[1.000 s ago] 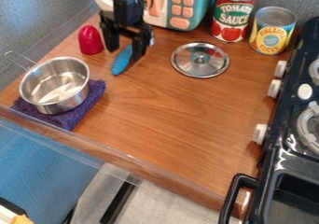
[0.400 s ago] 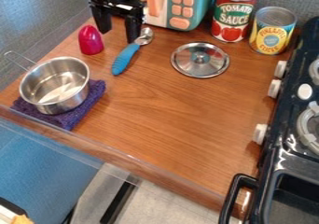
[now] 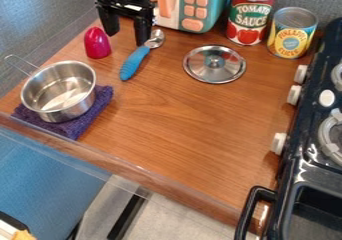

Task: Move the blue spoon next to a red stuff

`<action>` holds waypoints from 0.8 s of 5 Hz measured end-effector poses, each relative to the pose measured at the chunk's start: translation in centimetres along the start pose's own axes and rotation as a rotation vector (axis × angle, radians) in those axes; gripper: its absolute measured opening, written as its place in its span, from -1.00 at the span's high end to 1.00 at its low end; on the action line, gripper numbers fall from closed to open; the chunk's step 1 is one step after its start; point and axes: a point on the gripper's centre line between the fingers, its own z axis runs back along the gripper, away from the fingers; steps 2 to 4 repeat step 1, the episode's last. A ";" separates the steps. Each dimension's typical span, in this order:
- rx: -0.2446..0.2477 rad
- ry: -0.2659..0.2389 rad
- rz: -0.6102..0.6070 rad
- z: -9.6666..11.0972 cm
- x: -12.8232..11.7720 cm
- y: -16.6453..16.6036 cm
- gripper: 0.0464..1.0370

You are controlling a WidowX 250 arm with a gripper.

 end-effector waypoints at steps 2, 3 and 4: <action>-0.001 0.001 0.000 0.0 0.0 0.0 -0.93; -0.001 0.001 0.000 0.0 0.0 0.0 -0.93; -0.001 0.001 0.000 0.0 0.0 0.0 -0.93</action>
